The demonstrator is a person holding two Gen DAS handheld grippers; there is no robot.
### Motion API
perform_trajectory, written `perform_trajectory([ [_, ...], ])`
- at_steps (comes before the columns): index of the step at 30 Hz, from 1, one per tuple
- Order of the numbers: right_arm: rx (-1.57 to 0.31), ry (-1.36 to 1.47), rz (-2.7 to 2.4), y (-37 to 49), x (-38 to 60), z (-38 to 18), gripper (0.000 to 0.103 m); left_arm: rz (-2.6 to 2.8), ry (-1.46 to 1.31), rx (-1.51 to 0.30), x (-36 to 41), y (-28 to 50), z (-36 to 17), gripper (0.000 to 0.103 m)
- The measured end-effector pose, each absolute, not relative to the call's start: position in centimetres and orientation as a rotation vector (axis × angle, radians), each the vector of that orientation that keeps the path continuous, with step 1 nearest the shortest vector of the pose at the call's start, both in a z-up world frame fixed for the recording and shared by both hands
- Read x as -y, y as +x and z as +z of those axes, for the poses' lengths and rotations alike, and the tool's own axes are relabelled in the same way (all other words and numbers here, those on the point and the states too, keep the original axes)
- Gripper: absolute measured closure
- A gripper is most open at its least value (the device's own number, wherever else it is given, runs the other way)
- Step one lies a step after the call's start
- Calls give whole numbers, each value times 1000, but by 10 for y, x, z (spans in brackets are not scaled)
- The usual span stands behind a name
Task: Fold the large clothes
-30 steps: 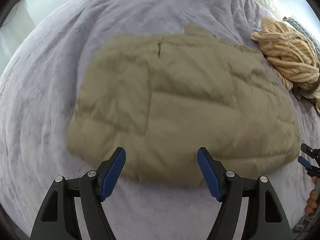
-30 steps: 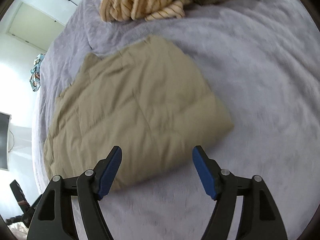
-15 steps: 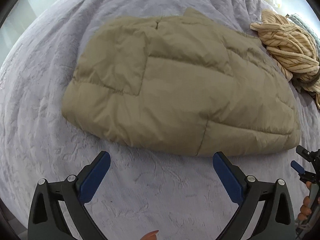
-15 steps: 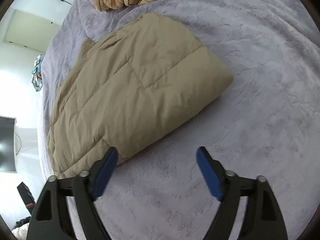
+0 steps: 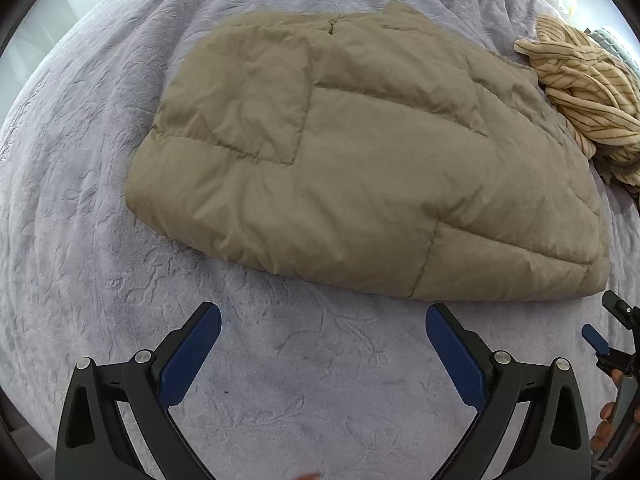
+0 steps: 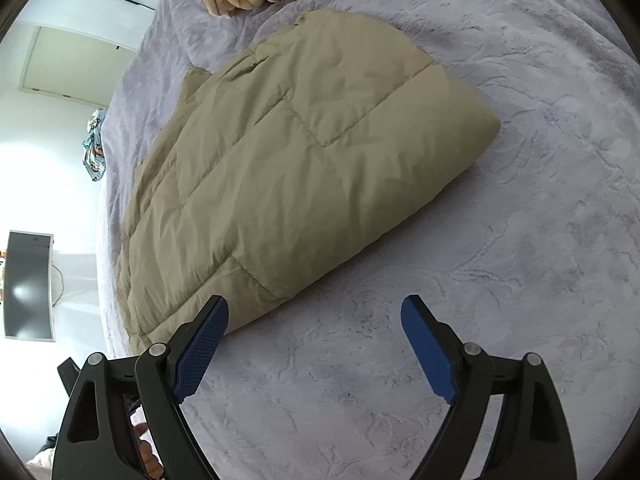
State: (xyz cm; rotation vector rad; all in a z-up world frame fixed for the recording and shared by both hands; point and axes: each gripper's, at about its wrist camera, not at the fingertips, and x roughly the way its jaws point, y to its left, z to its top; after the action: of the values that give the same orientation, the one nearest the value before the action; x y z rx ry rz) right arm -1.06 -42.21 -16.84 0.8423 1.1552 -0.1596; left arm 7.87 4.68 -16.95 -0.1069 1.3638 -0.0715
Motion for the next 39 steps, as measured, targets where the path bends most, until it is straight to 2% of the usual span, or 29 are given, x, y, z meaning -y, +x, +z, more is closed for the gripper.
perform_trajectory([
  [11, -1079, 906, -175, -15, 422, -173, 13, -87, -172, -1378, -53, 78, -177, 1],
  [17, -1058, 951, -172, -13, 428, -177, 13, -123, -343, -1361, -70, 84, -180, 1],
  [25, -1006, 1154, -119, -9, 438, -197, 13, -139, -605, -1283, -107, 90, -193, 1],
  [35, -936, 1325, -54, 16, 446, -223, 12, -178, -698, -1260, -105, 108, -212, 1],
  [36, -927, 1334, -46, 21, 446, -222, 10, -178, -709, -1254, -102, 114, -213, 1],
  [37, -913, 1348, -29, 27, 447, -222, 0, -176, -724, -1247, -103, 117, -214, 1],
  [39, -902, 1353, -24, 33, 447, -222, 0, -171, -762, -1244, -110, 122, -217, 1],
])
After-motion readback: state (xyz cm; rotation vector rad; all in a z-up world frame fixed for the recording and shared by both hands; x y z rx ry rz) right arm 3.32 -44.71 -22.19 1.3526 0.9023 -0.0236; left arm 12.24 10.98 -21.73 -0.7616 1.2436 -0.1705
